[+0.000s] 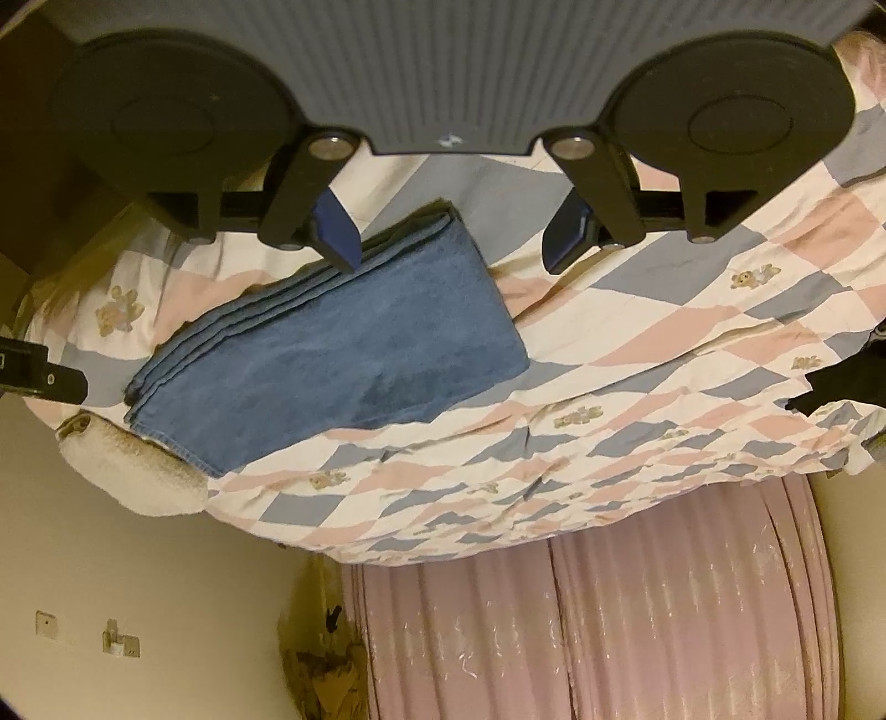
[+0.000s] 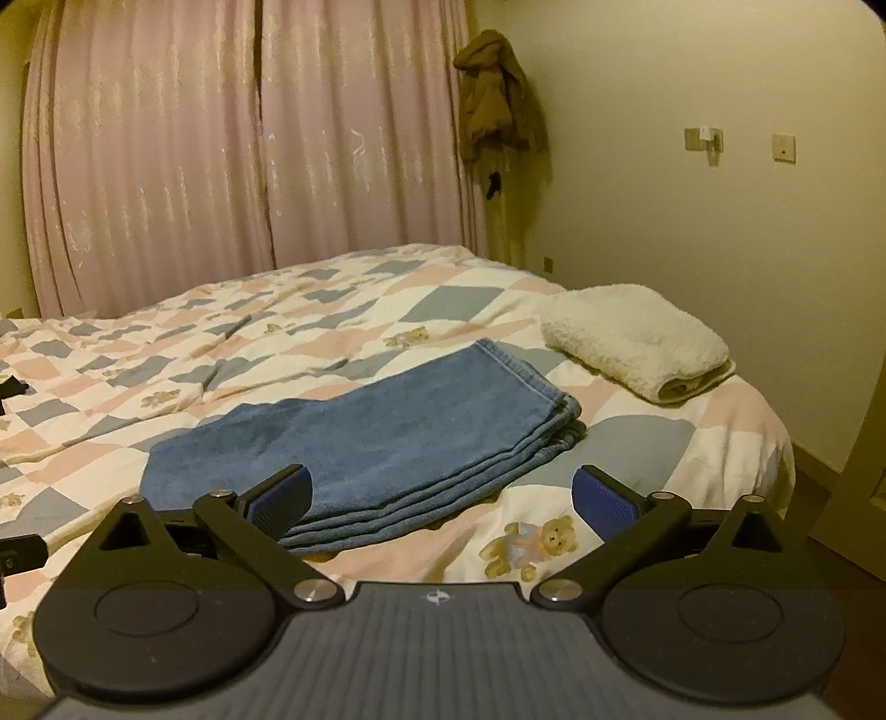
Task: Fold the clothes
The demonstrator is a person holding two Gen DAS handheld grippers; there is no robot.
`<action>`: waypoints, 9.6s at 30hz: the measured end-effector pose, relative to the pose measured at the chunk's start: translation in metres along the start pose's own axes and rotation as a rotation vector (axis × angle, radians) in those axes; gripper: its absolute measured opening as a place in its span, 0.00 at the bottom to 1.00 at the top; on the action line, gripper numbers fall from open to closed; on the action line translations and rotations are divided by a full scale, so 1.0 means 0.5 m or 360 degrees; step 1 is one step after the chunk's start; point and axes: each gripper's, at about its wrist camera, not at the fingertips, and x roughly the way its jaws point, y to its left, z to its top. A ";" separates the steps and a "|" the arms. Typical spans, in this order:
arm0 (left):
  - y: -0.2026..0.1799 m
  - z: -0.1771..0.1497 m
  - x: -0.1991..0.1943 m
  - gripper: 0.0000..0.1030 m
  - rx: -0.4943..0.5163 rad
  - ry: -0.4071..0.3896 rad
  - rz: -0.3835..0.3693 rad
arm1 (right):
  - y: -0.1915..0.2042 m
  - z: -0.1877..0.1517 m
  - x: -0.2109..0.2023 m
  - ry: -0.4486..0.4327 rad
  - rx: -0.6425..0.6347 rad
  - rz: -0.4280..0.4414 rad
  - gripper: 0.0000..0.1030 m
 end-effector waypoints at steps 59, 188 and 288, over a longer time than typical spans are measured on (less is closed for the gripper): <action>0.154 0.019 0.289 0.73 -0.0441 0.0318 -0.0313 | 0.151 -0.061 0.239 0.0197 -0.0412 0.0244 1.00; -0.130 0.348 0.757 0.28 -0.0275 0.0283 -0.0912 | -0.100 0.043 0.396 0.0144 -0.0180 0.0370 0.56; -0.073 0.196 0.590 0.28 -0.0320 0.0201 -0.0855 | -0.291 0.121 0.585 0.0458 0.0425 0.0524 0.06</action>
